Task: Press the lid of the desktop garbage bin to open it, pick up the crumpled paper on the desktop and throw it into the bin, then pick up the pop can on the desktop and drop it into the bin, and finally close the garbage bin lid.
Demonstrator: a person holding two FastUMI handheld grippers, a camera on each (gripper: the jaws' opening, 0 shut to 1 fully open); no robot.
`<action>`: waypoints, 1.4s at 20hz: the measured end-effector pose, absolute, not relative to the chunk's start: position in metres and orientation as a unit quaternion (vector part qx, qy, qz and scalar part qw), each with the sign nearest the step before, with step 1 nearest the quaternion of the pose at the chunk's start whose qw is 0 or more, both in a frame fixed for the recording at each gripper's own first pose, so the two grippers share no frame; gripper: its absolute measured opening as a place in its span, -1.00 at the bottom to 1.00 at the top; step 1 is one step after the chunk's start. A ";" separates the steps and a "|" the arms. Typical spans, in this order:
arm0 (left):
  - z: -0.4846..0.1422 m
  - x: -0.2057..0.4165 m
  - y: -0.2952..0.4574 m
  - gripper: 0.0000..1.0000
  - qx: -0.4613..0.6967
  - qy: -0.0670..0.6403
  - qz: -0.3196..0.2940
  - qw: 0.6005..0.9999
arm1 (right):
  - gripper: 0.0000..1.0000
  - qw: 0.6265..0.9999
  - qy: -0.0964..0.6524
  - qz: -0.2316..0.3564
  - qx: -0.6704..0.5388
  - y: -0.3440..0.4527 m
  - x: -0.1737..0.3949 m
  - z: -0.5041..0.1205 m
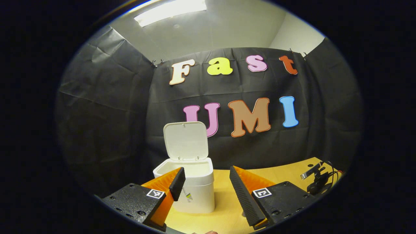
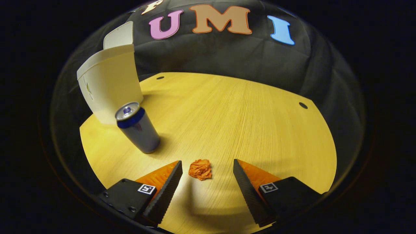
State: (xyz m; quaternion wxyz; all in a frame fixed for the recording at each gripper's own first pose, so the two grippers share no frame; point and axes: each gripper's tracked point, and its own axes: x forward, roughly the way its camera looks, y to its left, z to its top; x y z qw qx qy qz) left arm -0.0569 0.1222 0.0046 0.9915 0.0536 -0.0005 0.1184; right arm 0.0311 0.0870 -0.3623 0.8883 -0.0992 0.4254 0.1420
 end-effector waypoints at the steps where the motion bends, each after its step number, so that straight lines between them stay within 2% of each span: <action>1: 0.004 -0.059 0.126 0.66 0.055 0.003 0.124 0.991 | 1.00 0.886 0.430 0.143 -0.100 0.089 0.031 -0.367; 6: -0.003 -0.068 0.134 0.66 0.056 0.016 0.143 0.988 | 0.94 0.869 0.456 0.159 -0.106 0.095 0.029 -0.388; 7: -0.003 -0.070 0.134 0.66 0.057 0.016 0.144 0.988 | 0.76 0.876 0.444 0.157 -0.103 0.095 0.034 -0.385; 8: -0.003 -0.071 0.134 0.66 0.058 0.016 0.145 0.988 | 0.73 0.875 0.445 0.159 -0.099 0.096 0.035 -0.386; 10: -0.004 -0.071 0.134 0.66 0.060 0.015 0.146 0.987 | 0.43 0.877 0.443 0.160 -0.096 0.095 0.037 -0.387; 11: -0.005 -0.070 0.135 0.66 0.062 0.017 0.147 0.987 | 0.14 0.874 0.447 0.167 -0.090 0.097 0.037 -0.388; 12: -0.007 -0.070 0.135 0.66 0.061 0.019 0.147 0.987 | 0.00 0.873 0.448 0.173 -0.082 0.097 0.036 -0.387; 15: -0.010 -0.069 0.133 0.66 0.055 0.022 0.143 0.988 | -0.80 0.880 0.437 0.168 -0.082 0.094 0.040 -0.380; 18: -0.005 -0.066 0.134 0.66 0.056 0.016 0.140 0.989 | -0.84 0.886 0.411 0.190 -0.101 0.105 0.041 -0.363; 21: -0.001 -0.068 0.138 0.69 0.060 0.009 0.141 0.988 | -0.85 0.911 0.343 0.212 -0.088 0.125 0.054 -0.301; 22: -0.002 -0.068 0.140 0.65 0.058 0.008 0.142 0.988 | -0.91 0.917 0.323 0.219 -0.081 0.135 0.057 -0.286; 28: -0.007 -0.071 0.156 0.66 0.036 0.012 0.149 0.988 | -0.87 0.936 0.225 0.263 -0.062 0.188 0.070 -0.188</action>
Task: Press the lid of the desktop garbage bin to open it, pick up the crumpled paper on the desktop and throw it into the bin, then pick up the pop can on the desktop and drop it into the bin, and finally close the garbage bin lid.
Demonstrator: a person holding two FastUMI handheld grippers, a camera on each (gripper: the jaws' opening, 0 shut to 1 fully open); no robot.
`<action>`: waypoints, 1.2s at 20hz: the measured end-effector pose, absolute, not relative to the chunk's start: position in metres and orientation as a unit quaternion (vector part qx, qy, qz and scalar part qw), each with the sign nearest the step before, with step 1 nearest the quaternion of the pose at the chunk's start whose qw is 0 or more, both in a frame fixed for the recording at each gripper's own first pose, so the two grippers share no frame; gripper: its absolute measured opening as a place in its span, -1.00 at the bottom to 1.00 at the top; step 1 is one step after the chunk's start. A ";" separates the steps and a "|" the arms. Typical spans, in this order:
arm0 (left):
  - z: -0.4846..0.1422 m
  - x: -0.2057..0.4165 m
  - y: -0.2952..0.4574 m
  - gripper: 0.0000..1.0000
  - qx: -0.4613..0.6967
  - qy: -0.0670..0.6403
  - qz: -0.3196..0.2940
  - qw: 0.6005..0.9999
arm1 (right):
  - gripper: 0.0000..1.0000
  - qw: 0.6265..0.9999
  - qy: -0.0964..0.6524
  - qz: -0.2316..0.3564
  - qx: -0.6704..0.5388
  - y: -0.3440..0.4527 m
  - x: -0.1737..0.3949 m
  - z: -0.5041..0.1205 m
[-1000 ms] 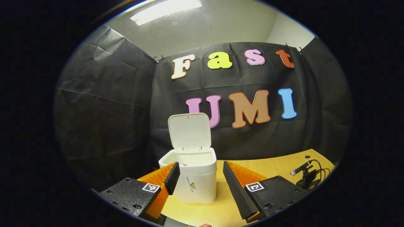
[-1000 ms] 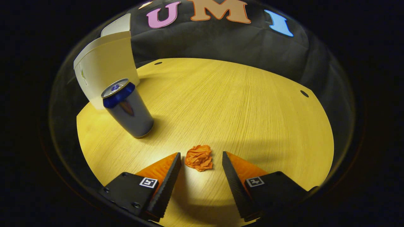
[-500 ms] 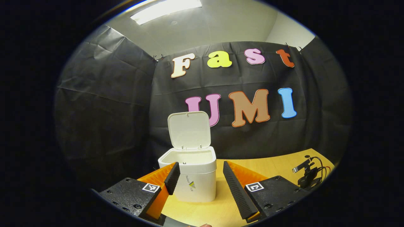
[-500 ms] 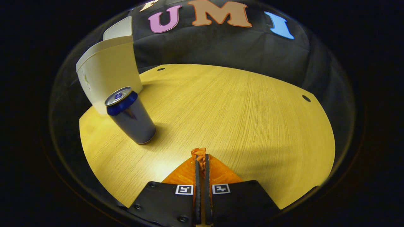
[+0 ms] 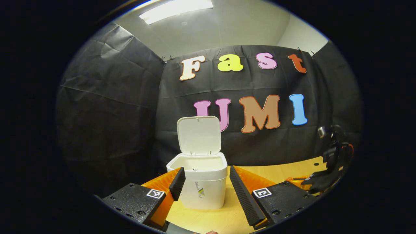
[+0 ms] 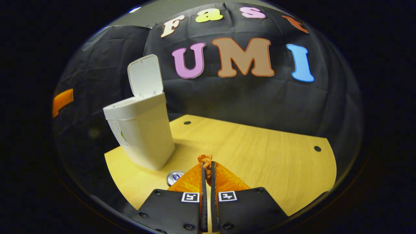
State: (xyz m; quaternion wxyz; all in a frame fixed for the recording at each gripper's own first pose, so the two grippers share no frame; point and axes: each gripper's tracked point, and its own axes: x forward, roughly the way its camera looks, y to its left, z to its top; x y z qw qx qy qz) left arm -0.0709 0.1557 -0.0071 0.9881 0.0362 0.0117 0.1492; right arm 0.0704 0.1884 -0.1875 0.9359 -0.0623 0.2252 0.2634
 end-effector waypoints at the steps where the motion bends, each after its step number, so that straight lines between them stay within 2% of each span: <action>1: -0.008 -0.073 0.160 0.66 0.035 0.013 0.152 0.988 | -0.87 0.936 0.216 0.272 -0.063 0.199 0.071 -0.173; 9: -0.015 -0.099 0.196 0.66 0.019 0.017 0.171 0.985 | -0.87 0.927 0.129 0.349 -0.053 0.304 0.079 -0.083; 16: -0.020 -0.126 0.241 0.66 0.015 0.022 0.208 0.978 | -0.87 0.913 0.114 0.389 -0.051 0.395 0.085 -0.068; 24: -0.024 -0.141 0.270 0.67 0.015 0.028 0.235 0.972 | -0.87 0.902 0.132 0.407 -0.063 0.461 0.094 -0.092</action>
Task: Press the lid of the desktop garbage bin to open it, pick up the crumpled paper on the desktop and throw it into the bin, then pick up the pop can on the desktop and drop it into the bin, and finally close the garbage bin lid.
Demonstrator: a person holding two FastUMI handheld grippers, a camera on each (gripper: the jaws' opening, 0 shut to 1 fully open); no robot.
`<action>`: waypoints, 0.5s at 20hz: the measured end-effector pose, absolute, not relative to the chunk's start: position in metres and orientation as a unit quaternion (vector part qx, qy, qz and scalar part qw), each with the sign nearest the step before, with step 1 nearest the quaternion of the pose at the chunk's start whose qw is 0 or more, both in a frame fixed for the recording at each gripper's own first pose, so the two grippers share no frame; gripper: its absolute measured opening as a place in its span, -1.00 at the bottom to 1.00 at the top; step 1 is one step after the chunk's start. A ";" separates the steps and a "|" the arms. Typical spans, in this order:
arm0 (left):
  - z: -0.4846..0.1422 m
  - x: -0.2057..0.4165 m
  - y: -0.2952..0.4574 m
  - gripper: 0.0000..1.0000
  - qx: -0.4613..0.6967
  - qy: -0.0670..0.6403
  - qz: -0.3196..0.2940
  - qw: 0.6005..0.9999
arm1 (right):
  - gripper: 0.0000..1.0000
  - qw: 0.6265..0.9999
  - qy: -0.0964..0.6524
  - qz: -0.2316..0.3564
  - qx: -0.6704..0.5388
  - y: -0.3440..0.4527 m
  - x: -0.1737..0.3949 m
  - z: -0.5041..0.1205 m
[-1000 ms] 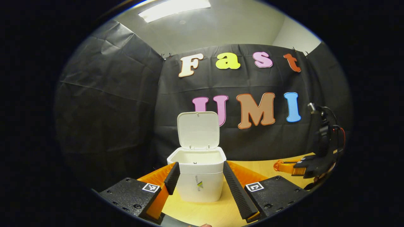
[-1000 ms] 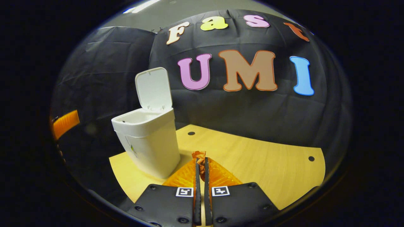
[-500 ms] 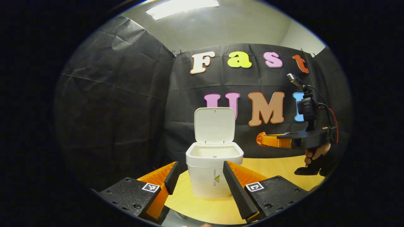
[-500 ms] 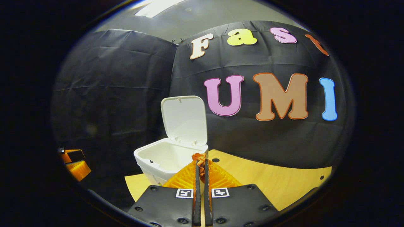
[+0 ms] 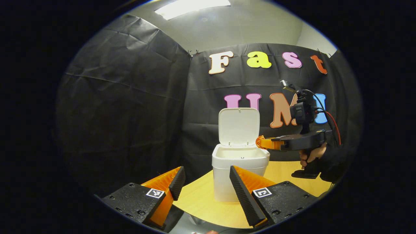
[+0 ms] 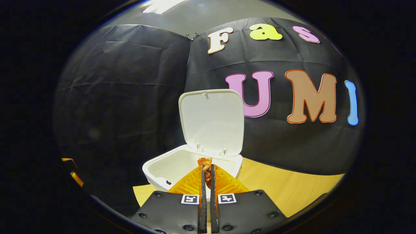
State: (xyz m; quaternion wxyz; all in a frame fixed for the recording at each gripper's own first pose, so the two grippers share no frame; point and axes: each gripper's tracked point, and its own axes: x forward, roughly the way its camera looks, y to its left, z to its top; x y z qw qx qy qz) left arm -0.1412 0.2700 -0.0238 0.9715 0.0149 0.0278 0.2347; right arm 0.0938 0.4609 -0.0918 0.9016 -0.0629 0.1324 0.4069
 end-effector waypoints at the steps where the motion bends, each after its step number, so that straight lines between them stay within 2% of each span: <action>1: -0.024 -0.142 0.271 0.67 0.013 0.028 0.236 0.971 | -0.65 0.901 0.133 0.409 -0.059 0.464 0.093 -0.092; 2: -0.025 -0.142 0.272 0.66 0.012 0.028 0.236 0.971 | -0.46 0.901 0.131 0.409 -0.055 0.468 0.094 -0.091; 5: -0.025 -0.140 0.272 0.67 0.012 0.029 0.235 0.972 | 1.00 0.910 0.111 0.396 -0.059 0.460 0.095 -0.082; 10: -0.019 -0.123 0.257 0.69 0.023 0.022 0.208 0.978 | 0.99 0.924 0.090 0.369 -0.035 0.424 0.095 -0.061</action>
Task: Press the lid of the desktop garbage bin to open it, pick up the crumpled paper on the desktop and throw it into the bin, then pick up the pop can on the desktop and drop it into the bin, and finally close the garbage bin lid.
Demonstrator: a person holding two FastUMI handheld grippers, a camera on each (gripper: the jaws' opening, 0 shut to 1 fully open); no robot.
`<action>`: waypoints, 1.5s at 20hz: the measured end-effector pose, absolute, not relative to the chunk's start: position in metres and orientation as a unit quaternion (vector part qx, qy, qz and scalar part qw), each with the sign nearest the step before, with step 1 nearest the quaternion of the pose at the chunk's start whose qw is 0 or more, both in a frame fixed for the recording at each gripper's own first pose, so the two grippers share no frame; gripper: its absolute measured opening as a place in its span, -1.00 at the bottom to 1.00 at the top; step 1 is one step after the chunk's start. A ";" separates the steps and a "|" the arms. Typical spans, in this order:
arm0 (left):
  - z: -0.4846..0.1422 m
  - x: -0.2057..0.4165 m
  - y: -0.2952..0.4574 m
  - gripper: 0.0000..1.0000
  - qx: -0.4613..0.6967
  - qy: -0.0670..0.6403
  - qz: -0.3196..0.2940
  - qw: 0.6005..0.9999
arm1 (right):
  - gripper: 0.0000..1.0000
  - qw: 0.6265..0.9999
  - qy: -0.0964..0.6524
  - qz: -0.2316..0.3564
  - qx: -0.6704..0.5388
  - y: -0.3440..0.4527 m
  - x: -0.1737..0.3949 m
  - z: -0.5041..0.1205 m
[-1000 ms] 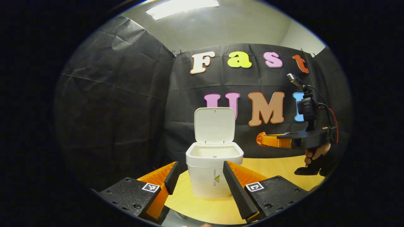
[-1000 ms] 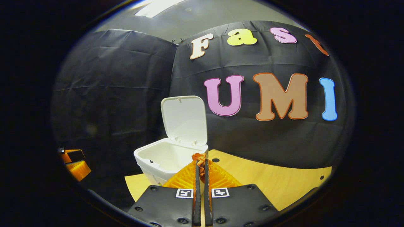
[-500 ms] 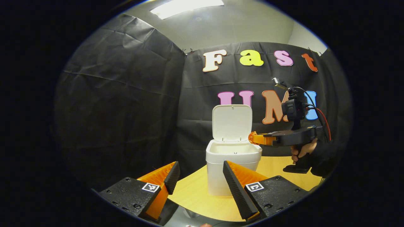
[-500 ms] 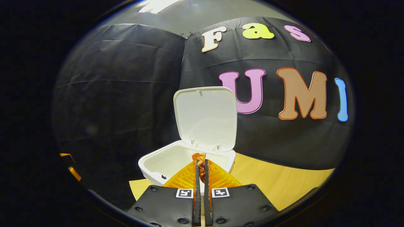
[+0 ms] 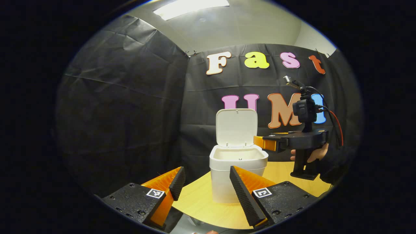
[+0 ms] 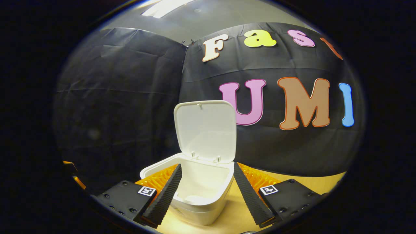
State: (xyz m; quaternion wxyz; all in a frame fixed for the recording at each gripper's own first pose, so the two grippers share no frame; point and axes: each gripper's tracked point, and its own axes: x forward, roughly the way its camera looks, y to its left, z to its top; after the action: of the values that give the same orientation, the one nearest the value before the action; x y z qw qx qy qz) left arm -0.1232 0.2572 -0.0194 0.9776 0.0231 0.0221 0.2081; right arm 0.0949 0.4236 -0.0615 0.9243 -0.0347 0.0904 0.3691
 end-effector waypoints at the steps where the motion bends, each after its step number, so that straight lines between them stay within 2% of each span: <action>1: -0.017 -0.117 0.252 0.69 0.025 0.019 0.198 0.980 | 0.99 0.928 0.088 0.361 -0.031 0.413 0.095 -0.057; 9: -0.005 -0.052 0.185 0.69 0.029 -0.002 0.097 0.995 | 0.99 0.962 0.045 0.268 -0.006 0.284 0.096 -0.014; 17: -0.011 0.001 0.090 0.66 0.016 -0.007 -0.019 1.000 | 0.99 0.987 0.045 0.151 -0.002 0.148 0.095 -0.014; 24: -0.072 0.034 0.015 0.67 0.007 0.056 -0.109 0.992 | 0.99 0.996 0.075 0.057 0.001 0.051 0.081 -0.035; 30: -0.141 0.054 -0.006 0.67 0.001 0.127 -0.117 0.985 | 1.00 0.995 0.100 -0.009 0.002 -0.010 0.059 -0.055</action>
State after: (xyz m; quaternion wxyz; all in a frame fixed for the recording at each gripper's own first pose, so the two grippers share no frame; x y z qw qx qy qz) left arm 0.0544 -0.0064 -0.1414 0.9850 0.0012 0.1265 -0.1172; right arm 0.0593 -0.0103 -0.0552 0.9949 0.0023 0.1001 -0.0094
